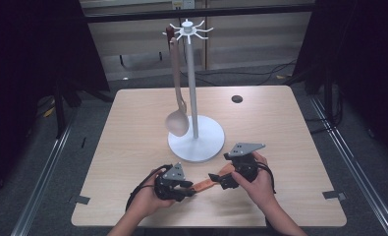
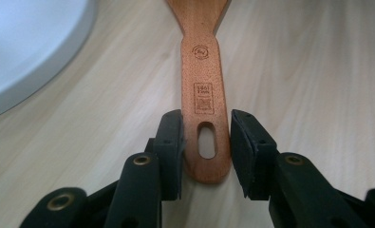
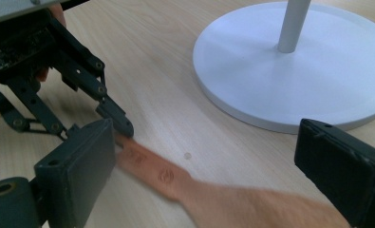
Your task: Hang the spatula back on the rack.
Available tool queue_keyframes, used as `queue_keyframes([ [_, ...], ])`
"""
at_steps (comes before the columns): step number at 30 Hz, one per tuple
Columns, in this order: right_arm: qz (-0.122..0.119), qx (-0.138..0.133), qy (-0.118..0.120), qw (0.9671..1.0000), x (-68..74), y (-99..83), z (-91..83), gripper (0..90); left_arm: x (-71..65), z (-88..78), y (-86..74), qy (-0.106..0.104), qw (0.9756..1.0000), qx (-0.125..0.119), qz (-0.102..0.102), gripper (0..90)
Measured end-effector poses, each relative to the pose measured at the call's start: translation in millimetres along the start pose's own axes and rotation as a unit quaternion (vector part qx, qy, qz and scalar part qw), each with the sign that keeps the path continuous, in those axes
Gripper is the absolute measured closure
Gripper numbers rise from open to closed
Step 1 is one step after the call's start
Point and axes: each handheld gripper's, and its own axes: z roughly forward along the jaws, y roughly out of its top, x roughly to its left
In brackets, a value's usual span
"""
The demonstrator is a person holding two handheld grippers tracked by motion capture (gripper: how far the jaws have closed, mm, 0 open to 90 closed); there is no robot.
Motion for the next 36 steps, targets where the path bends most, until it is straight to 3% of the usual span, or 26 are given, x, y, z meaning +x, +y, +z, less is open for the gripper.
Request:
queue_keyframes([
  [2, 0.002, -0.003, 0.002, 1.0000, 0.7, 0.7, -1.0, 6.0, -2.4, 1.8, 3.4, -0.004, 0.9999, 0.010, 0.003, 65.8],
  [4, -0.001, -0.002, 0.003, 1.0000, -0.1, 0.5, -2.5, 6.0, -1.7, 3.2, 3.0, -0.008, 1.0000, 0.001, 0.002, 65.6],
  [5, -0.001, -0.001, 0.005, 1.0000, -0.7, -0.1, -3.1, 6.0, -0.2, 0.8, 3.2, -0.001, 0.9999, 0.012, 0.002, 65.5],
  [6, -0.002, 0.001, 0.005, 1.0000, -1.1, -0.8, -3.4, 6.0, 2.0, 0.1, 1.5, 0.007, 0.9999, 0.005, -0.010, 65.2],
  [7, -0.003, 0.002, 0.007, 1.0000, -1.7, -1.7, -3.1, 6.0, 4.8, 0.5, -1.0, 0.018, 0.9996, -0.008, -0.021, 60.0],
  [8, -0.001, 0.005, 0.007, 1.0000, -1.9, -2.4, -2.9, 5.9, 7.5, -0.4, -2.7, 0.033, 0.9991, -0.011, -0.026, 51.3],
  [9, -0.002, 0.010, 0.009, 0.9999, -2.2, -3.1, -2.2, 6.0, 10.2, -2.2, -3.9, 0.041, 0.9988, -0.008, -0.025, 48.9],
  [11, -0.002, 0.020, 0.015, 0.9997, -2.4, -4.6, 0.5, 6.0, 12.9, -4.8, -4.3, 0.055, 0.9978, 0.000, -0.036, 48.3],
  [14, -0.012, 0.034, 0.018, 0.9992, -1.1, -5.3, 5.4, 7.3, 18.6, -4.1, -7.3, 0.080, 0.9951, -0.017, -0.056, 43.6],
  [16, -0.021, 0.039, 0.024, 0.9987, 0.8, -4.8, 8.0, 7.4, 23.0, -5.9, -8.8, 0.099, 0.9927, -0.016, -0.067, 41.9],
  [19, -0.031, 0.057, 0.039, 0.9971, 4.2, -3.1, 13.7, 8.7, 27.4, -8.9, -11.8, 0.104, 0.9906, -0.031, -0.084, 40.7],
  [24, -0.063, 0.098, 0.050, 0.9920, 8.3, 0.6, 30.6, 12.8, 31.2, -27.8, -9.5, 0.102, 0.9878, -0.062, -0.101, 34.9],
  [28, -0.103, 0.143, 0.068, 0.9820, 14.3, 4.4, 50.3, 16.6, 32.5, -38.5, -14.1, 0.110, 0.9846, -0.075, -0.113, 28.5],
  [30, -0.110, 0.150, 0.071, 0.9800, 15.5, 8.4, 56.8, 20.4, 33.5, -42.0, -18.2, 0.116, 0.9835, -0.078, -0.115, 27.0],
  [33, -0.103, 0.152, 0.067, 0.9808, 14.2, 11.1, 65.1, 24.4, 33.8, -46.4, -23.1, 0.121, 0.9823, -0.079, -0.120, 25.5],
  [34, -0.105, 0.154, 0.069, 0.9801, 13.1, 11.0, 68.1, 29.2, 33.6, -47.3, -24.6, 0.119, 0.9818, -0.083, -0.123, 25.1],
  [36, -0.103, 0.166, 0.069, 0.9783, 12.1, 8.9, 73.4, 30.1, 33.4, -49.4, -25.2, 0.121, 0.9819, -0.081, -0.121, 24.8],
])
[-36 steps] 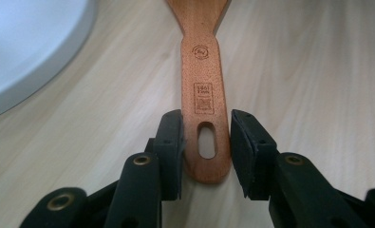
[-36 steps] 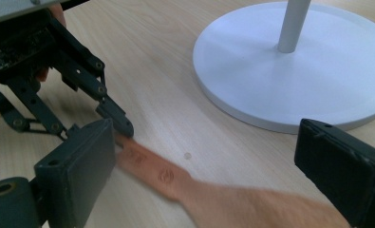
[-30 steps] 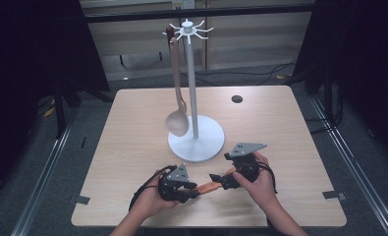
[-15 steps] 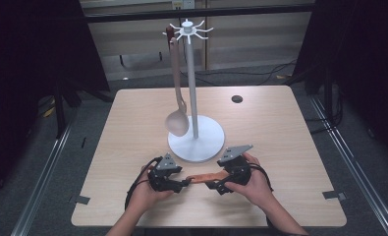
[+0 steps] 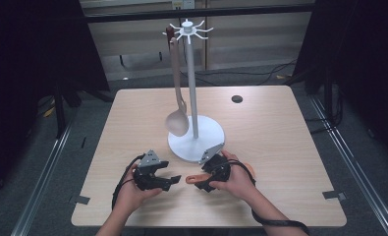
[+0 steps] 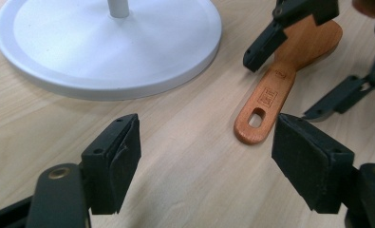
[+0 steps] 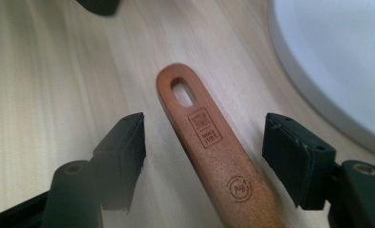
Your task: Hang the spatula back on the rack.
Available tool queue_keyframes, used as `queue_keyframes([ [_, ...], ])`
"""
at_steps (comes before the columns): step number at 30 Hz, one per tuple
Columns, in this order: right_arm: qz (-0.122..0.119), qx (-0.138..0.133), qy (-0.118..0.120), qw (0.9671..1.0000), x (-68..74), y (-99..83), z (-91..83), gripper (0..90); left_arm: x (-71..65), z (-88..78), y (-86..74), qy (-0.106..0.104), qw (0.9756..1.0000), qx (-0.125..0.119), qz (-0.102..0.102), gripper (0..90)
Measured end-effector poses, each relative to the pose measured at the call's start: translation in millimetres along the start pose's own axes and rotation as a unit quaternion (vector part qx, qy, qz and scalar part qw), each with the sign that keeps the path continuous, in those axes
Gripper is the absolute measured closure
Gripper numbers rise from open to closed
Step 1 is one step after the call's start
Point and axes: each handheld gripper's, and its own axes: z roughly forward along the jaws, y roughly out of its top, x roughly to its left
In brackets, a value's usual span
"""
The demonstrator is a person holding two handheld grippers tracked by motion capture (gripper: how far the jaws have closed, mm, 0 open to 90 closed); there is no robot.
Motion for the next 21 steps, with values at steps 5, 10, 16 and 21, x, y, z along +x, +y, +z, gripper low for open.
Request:
queue_keyframes([
  [5, -0.024, 0.002, -0.023, 0.9995, 5.3, 1.7, 2.2, 53.3, -1.5, -2.8, 2.6, -0.002, 1.0000, -0.009, 0.003, 24.4],
  [10, -0.031, 0.016, -0.013, 0.9993, 6.4, -0.6, -3.5, 58.2, -2.4, -1.7, 2.5, -0.003, 1.0000, -0.005, 0.006, 23.9],
  [16, -0.029, 0.044, -0.020, 0.9984, 12.5, 7.8, 0.2, 45.5, -2.1, -2.2, 3.2, -0.005, 0.9999, -0.010, 0.003, 23.6],
  [21, -0.015, 0.055, -0.022, 0.9981, 13.2, 16.9, 3.8, 59.9, 1.2, -6.2, 0.4, 0.001, 0.9999, -0.010, -0.005, 23.5],
])
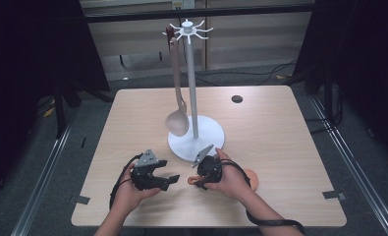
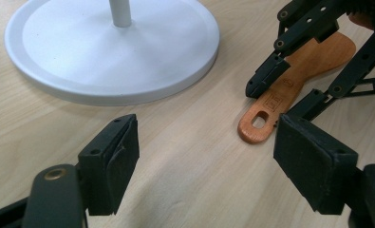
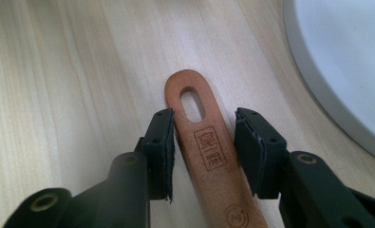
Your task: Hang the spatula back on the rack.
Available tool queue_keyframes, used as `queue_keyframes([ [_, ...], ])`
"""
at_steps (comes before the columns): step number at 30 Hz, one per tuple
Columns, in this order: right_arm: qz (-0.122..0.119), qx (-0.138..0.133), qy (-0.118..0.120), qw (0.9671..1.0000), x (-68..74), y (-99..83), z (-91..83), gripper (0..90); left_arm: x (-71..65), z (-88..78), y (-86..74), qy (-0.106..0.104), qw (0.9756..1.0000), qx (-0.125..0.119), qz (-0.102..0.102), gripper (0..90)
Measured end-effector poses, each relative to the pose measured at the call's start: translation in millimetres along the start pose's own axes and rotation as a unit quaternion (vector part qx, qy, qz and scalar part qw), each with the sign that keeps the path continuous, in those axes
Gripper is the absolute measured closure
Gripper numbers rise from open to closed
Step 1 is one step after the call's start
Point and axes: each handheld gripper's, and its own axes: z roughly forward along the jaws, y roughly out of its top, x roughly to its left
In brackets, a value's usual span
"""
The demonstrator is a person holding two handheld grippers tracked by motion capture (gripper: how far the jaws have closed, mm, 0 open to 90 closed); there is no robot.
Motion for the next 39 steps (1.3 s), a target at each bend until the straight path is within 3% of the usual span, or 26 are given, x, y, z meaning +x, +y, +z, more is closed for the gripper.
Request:
queue_keyframes([
  [3, -0.012, 0.010, -0.001, 0.9999, -0.1, 2.9, -0.5, 66.2, 2.1, -0.7, -1.9, -0.003, 1.0000, 0.003, 0.001, 23.4],
  [5, 0.008, 0.003, 0.010, 0.9999, 0.3, 2.3, -0.4, 66.5, 0.8, -1.1, -0.9, -0.001, 1.0000, 0.002, 0.001, 23.2],
  [7, -0.002, 0.000, 0.004, 1.0000, 0.0, 1.0, -1.2, 66.5, -0.1, -1.6, 0.2, -0.007, 1.0000, -0.003, 0.000, 22.6],
  [11, 0.015, -0.056, -0.001, 0.9983, -1.1, 0.7, -16.5, 66.6, -2.1, -0.7, 2.1, -0.019, 0.9997, -0.010, -0.009, 21.8],
  [15, 0.036, -0.108, -0.017, 0.9933, -3.0, -2.6, -37.8, 66.6, -5.7, 1.0, 3.9, -0.032, 0.9991, -0.020, -0.018, 21.0],
  [19, 0.081, -0.167, -0.019, 0.9824, -8.6, -10.4, -53.4, 66.5, -14.5, 5.8, 10.0, -0.054, 0.9974, -0.038, -0.028, 21.1],
  [20, 0.097, -0.187, -0.021, 0.9774, -10.1, -13.1, -57.1, 66.5, -16.7, 7.2, 11.6, -0.058, 0.9969, -0.044, -0.031, 21.6],
  [24, 0.124, -0.229, -0.034, 0.9650, -10.4, -17.2, -66.9, 66.6, -28.5, 17.2, 20.5, -0.076, 0.9921, -0.073, -0.068, 22.1],
  [25, 0.132, -0.245, -0.033, 0.9600, -10.4, -17.6, -69.6, 66.6, -31.2, 19.8, 22.7, -0.077, 0.9916, -0.079, -0.069, 22.7],
  [28, 0.137, -0.268, -0.038, 0.9530, -7.7, -16.2, -76.4, 66.5, -41.8, 24.6, 31.6, -0.085, 0.9900, -0.095, -0.061, 25.3],
  [29, 0.137, -0.276, -0.041, 0.9506, -6.6, -15.5, -78.8, 66.6, -44.8, 25.6, 34.5, -0.082, 0.9905, -0.096, -0.055, 26.8],
  [37, 0.144, -0.320, -0.058, 0.9346, -0.3, -10.7, -93.2, 66.5, -57.4, 26.6, 48.4, -0.084, 0.9819, -0.151, -0.077, 41.7],
  [39, 0.143, -0.331, -0.063, 0.9307, 1.8, -9.7, -95.4, 66.6, -59.3, 24.4, 51.6, -0.080, 0.9812, -0.157, -0.078, 48.7],
])
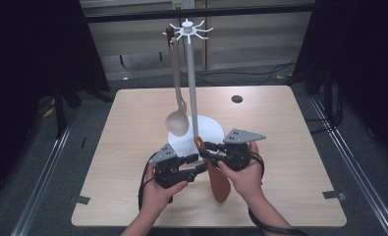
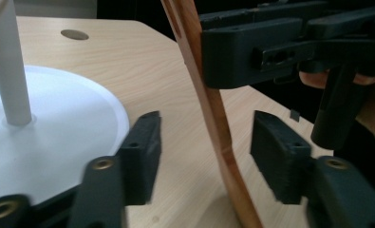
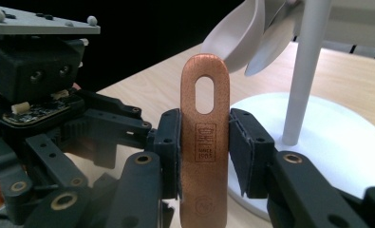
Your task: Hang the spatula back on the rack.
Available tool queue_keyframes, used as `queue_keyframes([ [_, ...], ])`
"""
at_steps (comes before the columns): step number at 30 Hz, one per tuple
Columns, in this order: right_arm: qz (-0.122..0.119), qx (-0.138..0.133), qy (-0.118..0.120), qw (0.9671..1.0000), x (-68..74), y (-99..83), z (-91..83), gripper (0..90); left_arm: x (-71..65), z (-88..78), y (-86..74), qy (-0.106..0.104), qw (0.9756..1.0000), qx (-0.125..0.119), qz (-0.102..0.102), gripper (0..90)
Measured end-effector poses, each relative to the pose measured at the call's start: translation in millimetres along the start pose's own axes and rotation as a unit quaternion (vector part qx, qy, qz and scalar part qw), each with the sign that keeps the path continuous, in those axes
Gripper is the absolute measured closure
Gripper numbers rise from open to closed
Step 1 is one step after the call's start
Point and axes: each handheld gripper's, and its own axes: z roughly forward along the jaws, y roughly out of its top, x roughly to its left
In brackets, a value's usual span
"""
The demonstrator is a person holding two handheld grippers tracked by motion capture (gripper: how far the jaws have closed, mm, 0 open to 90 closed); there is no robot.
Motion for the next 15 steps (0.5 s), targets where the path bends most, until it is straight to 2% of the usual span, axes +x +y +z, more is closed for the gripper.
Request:
queue_keyframes([
  [4, 0.002, -0.020, -0.007, 0.9998, 5.3, 3.1, -1.1, 66.5, -4.6, 1.2, 4.4, 0.005, 1.0000, -0.006, 0.000, 58.0],
  [7, 0.003, -0.031, -0.010, 0.9995, 9.0, 5.9, -1.5, 66.6, -7.1, 1.3, 7.4, 0.022, 0.9996, -0.013, 0.006, 67.4],
  [9, 0.001, -0.036, -0.015, 0.9992, 11.3, 7.3, -2.2, 66.5, -8.1, 0.3, 8.5, 0.029, 0.9992, -0.023, 0.014, 70.6],
  [11, -0.001, -0.042, -0.019, 0.9989, 12.1, 7.4, -2.7, 66.5, -8.2, -0.6, 8.6, 0.028, 0.9991, -0.030, 0.010, 72.1],
  [13, 0.004, -0.046, -0.021, 0.9987, 11.8, 7.3, -3.4, 66.5, -6.9, -2.3, 8.5, 0.040, 0.9986, -0.031, 0.013, 73.3],
  [15, 0.008, -0.052, -0.023, 0.9983, 11.7, 7.4, -4.4, 66.5, -5.7, -2.7, 7.5, 0.038, 0.9986, -0.035, 0.006, 74.8],
])
